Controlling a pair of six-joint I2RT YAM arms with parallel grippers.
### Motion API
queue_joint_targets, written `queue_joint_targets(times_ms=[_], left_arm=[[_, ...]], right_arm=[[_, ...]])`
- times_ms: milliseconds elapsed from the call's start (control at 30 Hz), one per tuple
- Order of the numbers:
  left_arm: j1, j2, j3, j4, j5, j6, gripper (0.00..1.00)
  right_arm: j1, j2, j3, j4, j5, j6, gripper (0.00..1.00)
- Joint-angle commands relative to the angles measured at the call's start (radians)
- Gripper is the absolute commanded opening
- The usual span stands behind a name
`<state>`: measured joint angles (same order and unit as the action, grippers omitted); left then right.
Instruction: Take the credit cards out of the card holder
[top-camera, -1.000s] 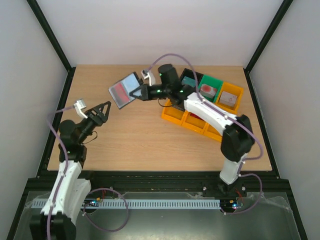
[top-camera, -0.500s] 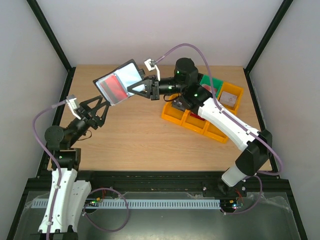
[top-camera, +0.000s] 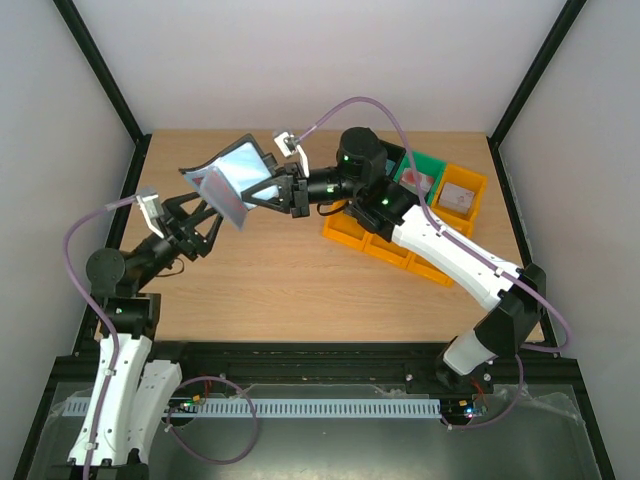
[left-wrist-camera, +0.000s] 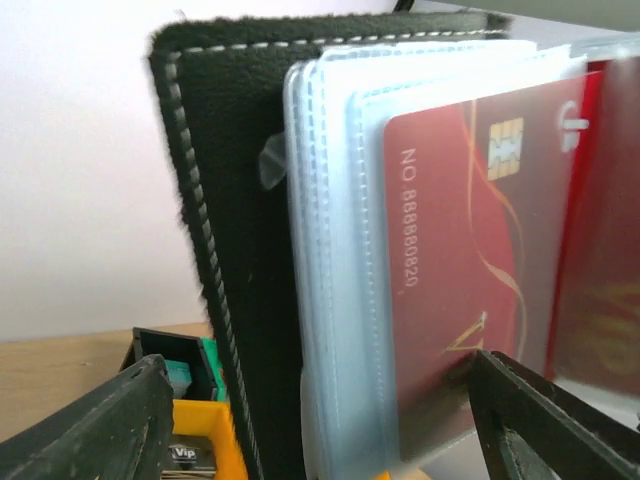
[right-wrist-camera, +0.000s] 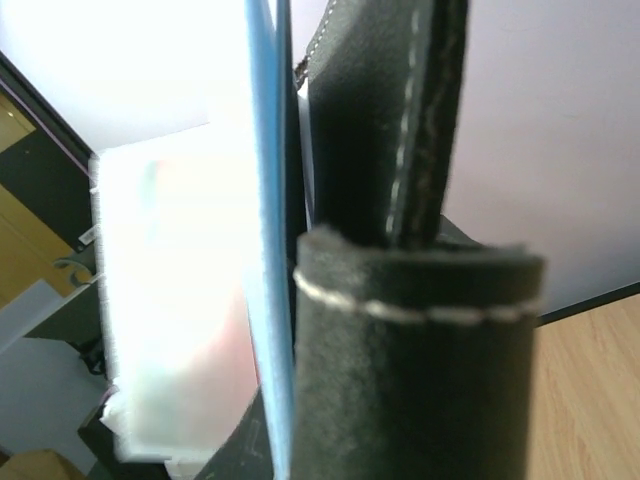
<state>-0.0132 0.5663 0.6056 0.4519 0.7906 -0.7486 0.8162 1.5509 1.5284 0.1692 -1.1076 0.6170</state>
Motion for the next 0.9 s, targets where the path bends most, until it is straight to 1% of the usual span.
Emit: queue_joint_targets(times_ms=[0,167,233,333,433,500,533,567,600,633,700,767,867], left_arm=[[-0.008,-0.014,0.034,0.041,0.077,0.030,0.84],[-0.008,-0.060,0.053,0.042,0.176,0.119,0.86],[-0.008,-0.066,0.065,0.037,0.187,0.140,0.84],[-0.011,-0.051,0.081,0.012,0.155,0.141,0.74],[-0.013,-0.026,0.089,-0.031,0.086,0.143,0.59],[-0.013,-0.012,0.086,-0.034,0.076,0.148,0.49],[-0.013,-0.006,0.084,-0.031,0.075,0.148,0.46],[-0.013,-0.004,0.082,-0.026,0.075,0.143,0.44],[-0.013,-0.003,0.081,-0.014,0.076,0.137,0.44],[-0.013,-0.004,0.079,0.002,0.085,0.129,0.47],[-0.013,-0.007,0.081,0.032,0.114,0.113,0.56],[-0.013,-0.015,0.089,0.043,0.132,0.108,0.61],[-0.010,-0.034,0.098,0.015,0.114,0.110,0.62]], right_arm=[[0.003,-0.028,0.006,-0.019,0.028,-0.070,0.02],[-0.038,-0.050,0.005,-0.030,0.013,-0.077,0.02],[-0.046,-0.056,0.004,-0.029,-0.002,-0.074,0.02],[-0.046,-0.050,-0.004,0.005,-0.024,-0.037,0.02],[-0.042,-0.043,-0.030,0.083,-0.040,0.013,0.02],[-0.032,-0.039,-0.035,0.098,-0.047,0.014,0.02],[-0.029,-0.036,-0.034,0.098,-0.052,0.013,0.02],[-0.027,-0.036,-0.035,0.097,-0.056,0.014,0.02],[-0.025,-0.038,-0.036,0.097,-0.057,0.014,0.02],[-0.025,-0.042,-0.039,0.090,-0.059,0.011,0.02],[-0.026,-0.050,-0.042,0.054,-0.056,-0.028,0.02],[-0.034,-0.052,-0.039,0.035,-0.067,-0.047,0.02],[-0.052,-0.056,-0.041,0.036,-0.085,-0.043,0.02]])
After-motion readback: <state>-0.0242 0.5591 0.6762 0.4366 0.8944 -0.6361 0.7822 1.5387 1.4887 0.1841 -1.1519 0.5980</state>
